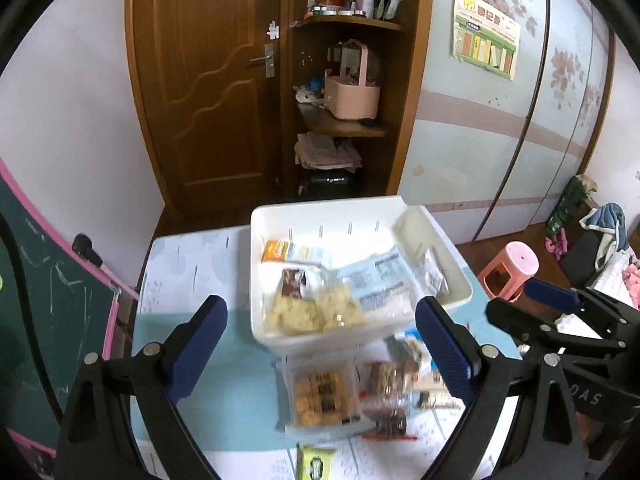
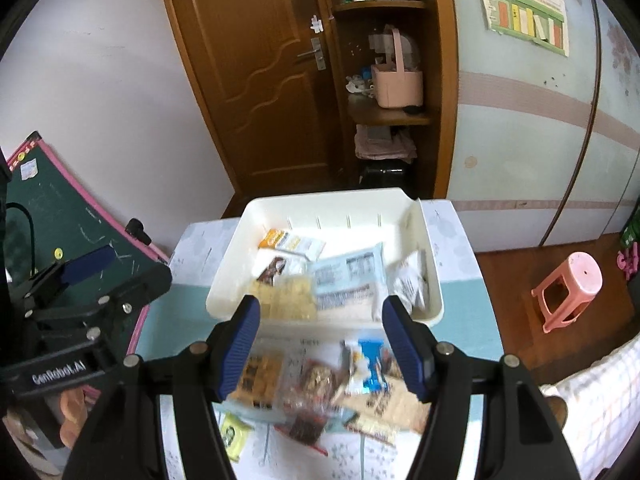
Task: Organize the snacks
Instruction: 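Withdraw both tools from the bin back toward the snacks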
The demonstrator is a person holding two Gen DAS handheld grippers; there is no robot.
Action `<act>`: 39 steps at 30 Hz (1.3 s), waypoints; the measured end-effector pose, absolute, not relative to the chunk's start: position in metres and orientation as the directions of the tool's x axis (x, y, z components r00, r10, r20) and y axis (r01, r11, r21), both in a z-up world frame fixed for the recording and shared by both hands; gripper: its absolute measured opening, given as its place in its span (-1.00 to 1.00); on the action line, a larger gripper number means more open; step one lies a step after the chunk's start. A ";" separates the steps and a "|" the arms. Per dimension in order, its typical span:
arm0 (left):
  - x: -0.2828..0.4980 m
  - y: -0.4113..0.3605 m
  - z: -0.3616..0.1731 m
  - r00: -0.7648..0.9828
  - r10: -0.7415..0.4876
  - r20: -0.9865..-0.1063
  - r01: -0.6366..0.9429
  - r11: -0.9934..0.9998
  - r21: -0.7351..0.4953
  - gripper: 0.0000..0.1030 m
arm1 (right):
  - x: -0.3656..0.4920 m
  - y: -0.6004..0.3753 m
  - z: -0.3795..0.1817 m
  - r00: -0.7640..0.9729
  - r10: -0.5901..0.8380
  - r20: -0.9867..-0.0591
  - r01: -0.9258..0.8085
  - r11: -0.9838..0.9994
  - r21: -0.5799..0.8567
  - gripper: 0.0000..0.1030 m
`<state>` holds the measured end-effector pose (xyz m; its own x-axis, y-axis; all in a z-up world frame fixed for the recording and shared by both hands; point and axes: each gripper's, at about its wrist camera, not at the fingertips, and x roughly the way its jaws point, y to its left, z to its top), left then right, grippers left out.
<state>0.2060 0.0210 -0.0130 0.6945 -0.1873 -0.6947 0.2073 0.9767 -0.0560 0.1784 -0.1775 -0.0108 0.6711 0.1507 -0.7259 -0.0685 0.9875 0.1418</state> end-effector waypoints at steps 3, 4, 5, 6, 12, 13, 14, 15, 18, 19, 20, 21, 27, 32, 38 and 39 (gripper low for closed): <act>0.189 0.024 -0.025 0.693 -0.180 -0.698 0.203 0.978 -0.050 0.84 | 0.158 -0.179 -0.020 0.677 0.124 -0.725 -0.067 0.992 0.107 0.24; 0.184 0.026 -0.029 0.693 -0.176 -0.699 0.200 0.979 -0.048 0.84 | 0.151 -0.180 -0.024 0.679 0.117 -0.724 -0.066 0.993 0.098 0.24; 0.179 0.028 -0.033 0.692 -0.173 -0.700 0.198 0.979 -0.046 0.84 | 0.147 -0.181 -0.027 0.680 0.114 -0.724 -0.066 0.993 0.094 0.24; 0.174 0.031 -0.037 0.693 -0.167 -0.701 0.192 0.980 -0.044 0.84 | 0.143 -0.182 -0.030 0.681 0.110 -0.724 -0.064 0.994 0.091 0.24; 0.152 0.041 -0.064 0.687 -0.135 -0.714 0.163 0.986 -0.029 0.84 | 0.124 -0.186 -0.052 0.678 0.092 -0.730 -0.059 0.996 0.071 0.24; 0.149 0.041 -0.070 0.683 -0.131 -0.719 0.161 0.987 -0.026 0.84 | 0.121 -0.185 -0.058 0.669 0.092 -0.737 -0.059 0.996 0.071 0.24; 0.146 0.042 -0.076 0.679 -0.128 -0.723 0.160 0.987 -0.024 0.84 | 0.120 -0.185 -0.066 0.657 0.098 -0.748 -0.061 0.995 0.078 0.24; 0.142 0.042 -0.084 0.672 -0.124 -0.730 0.159 0.987 -0.021 0.84 | 0.118 -0.184 -0.073 0.646 0.103 -0.756 -0.061 0.995 0.084 0.24; 0.135 0.041 -0.114 0.635 -0.115 -0.764 0.159 0.987 -0.016 0.84 | 0.114 -0.182 -0.102 0.601 0.130 -0.788 -0.061 0.991 0.117 0.24; 0.134 0.041 -0.124 0.621 -0.111 -0.776 0.159 0.987 -0.014 0.84 | 0.114 -0.181 -0.111 0.584 0.144 -0.799 -0.064 0.989 0.132 0.24; 0.133 0.040 -0.133 0.608 -0.105 -0.787 0.158 0.987 -0.010 0.84 | 0.113 -0.179 -0.120 0.566 0.157 -0.810 -0.062 0.987 0.148 0.24; 0.132 0.039 -0.146 0.587 -0.096 -0.804 0.157 0.988 -0.003 0.84 | 0.112 -0.177 -0.129 0.549 0.170 -0.818 -0.060 0.985 0.164 0.24; 0.129 0.038 -0.203 0.488 -0.068 -0.870 0.141 0.990 0.001 0.84 | 0.115 -0.162 -0.177 0.449 0.209 -0.869 -0.036 0.976 0.216 0.24; 0.133 0.040 -0.226 0.458 -0.046 -0.888 0.118 0.993 0.010 0.84 | 0.127 -0.157 -0.200 0.406 0.220 -0.887 -0.009 0.971 0.237 0.24; 0.140 0.043 -0.240 0.417 -0.074 -0.906 0.107 0.994 -0.032 0.74 | 0.144 -0.144 -0.209 0.384 0.245 -0.890 -0.003 0.964 0.264 0.24; 0.141 0.043 -0.243 0.409 -0.079 -0.909 0.108 0.993 -0.038 0.66 | 0.147 -0.142 -0.209 0.384 0.251 -0.888 -0.002 0.963 0.271 0.24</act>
<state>0.1407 0.0433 -0.2430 0.4092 -0.0790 -0.9090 0.1078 0.9935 -0.0378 0.1473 -0.1417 -0.2088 0.3841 0.2512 -0.8884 -0.0023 0.9625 0.2712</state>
